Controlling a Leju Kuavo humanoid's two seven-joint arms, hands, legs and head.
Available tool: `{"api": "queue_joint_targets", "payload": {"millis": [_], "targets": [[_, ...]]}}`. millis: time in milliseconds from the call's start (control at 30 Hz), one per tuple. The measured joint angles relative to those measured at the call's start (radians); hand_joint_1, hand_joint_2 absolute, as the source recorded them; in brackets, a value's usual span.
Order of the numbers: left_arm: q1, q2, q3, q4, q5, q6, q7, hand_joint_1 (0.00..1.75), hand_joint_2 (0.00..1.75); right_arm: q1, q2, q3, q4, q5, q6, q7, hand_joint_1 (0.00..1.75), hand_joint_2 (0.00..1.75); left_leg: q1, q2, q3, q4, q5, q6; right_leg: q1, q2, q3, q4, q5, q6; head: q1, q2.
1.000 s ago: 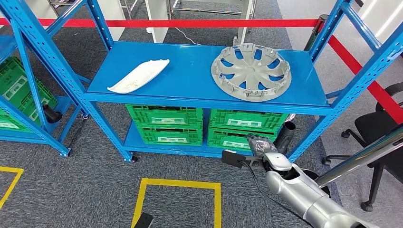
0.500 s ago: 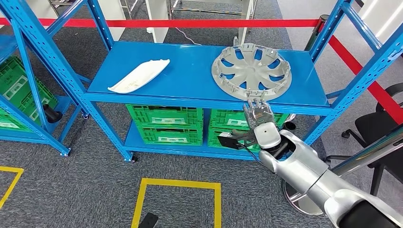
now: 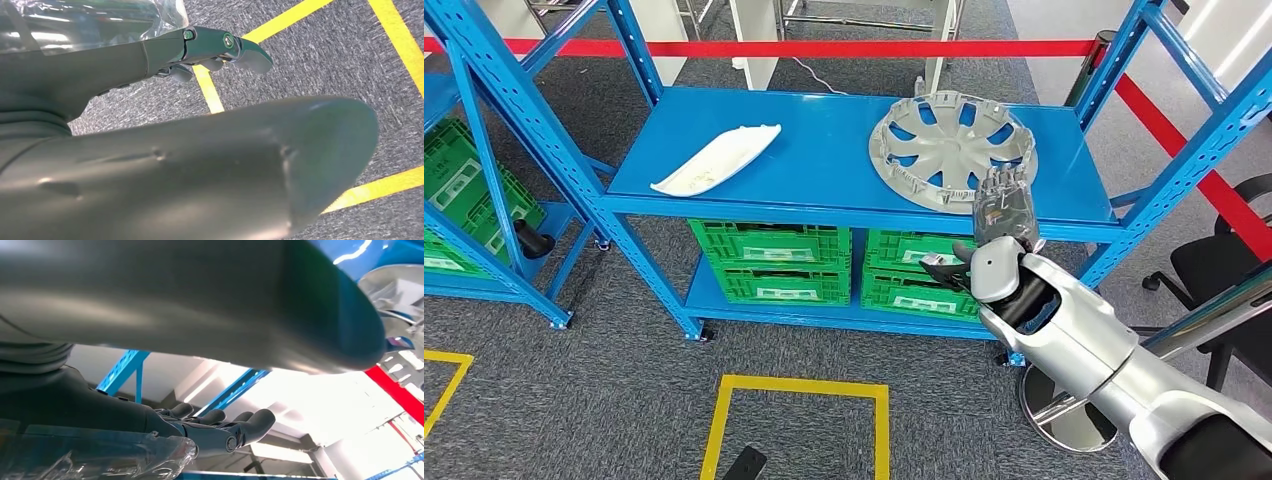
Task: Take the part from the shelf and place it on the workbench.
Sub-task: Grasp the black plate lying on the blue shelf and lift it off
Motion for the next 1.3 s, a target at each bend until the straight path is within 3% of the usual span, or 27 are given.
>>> {"api": "queue_joint_targets", "payload": {"millis": [267, 700, 933, 1133, 1300], "targets": [[-0.001, 0.000, 0.000, 0.005, -0.009, 0.002, 0.001, 0.00, 0.00, 0.090, 0.000, -0.129, -0.048, -0.063, -0.159, 0.001, 0.00, 0.00, 0.000, 0.000, 0.000, 0.000, 0.000, 0.000, 0.000, 0.000, 0.000, 0.000, 0.000, 0.000, 0.000, 0.000], [-0.004, 0.000, 0.000, 0.007, -0.028, 0.005, 0.001, 0.00, 0.00, 0.213, 0.006, -0.334, -0.099, -0.361, -0.469, 0.001, 0.00, 0.00, 0.000, 0.000, 0.000, 0.000, 0.000, 0.000, 0.000, 0.000, 0.000, 0.000, 0.000, 0.000, 0.000, 0.000], [-0.004, 0.000, 0.000, 0.010, -0.039, 0.015, 0.001, 0.00, 0.00, 0.257, 0.004, -0.397, -0.109, -0.560, -0.644, 0.000, 0.00, 0.00, 0.000, 0.000, 0.000, 0.000, 0.000, 0.000, 0.000, 0.000, 0.000, 0.000, 0.000, 0.000, 0.000, 0.000], [-0.002, 0.000, 0.000, 0.010, -0.041, 0.017, 0.001, 0.00, 0.00, 0.281, -0.006, -0.416, -0.115, -0.618, -0.699, -0.004, 0.00, 0.00, 0.000, 0.000, 0.000, 0.000, 0.000, 0.000, 0.000, -0.001, 0.000, 0.000, 0.000, 0.000, 0.000, 0.000], [-0.001, 0.001, 0.000, 0.011, -0.043, 0.021, 0.001, 0.00, 0.00, 0.310, -0.026, -0.434, -0.115, -0.745, -0.814, -0.006, 0.00, 0.00, 0.000, 0.000, 0.000, 0.000, 0.000, 0.000, 0.000, 0.000, 0.000, 0.000, 0.000, 0.000, 0.000, 0.000]]}}
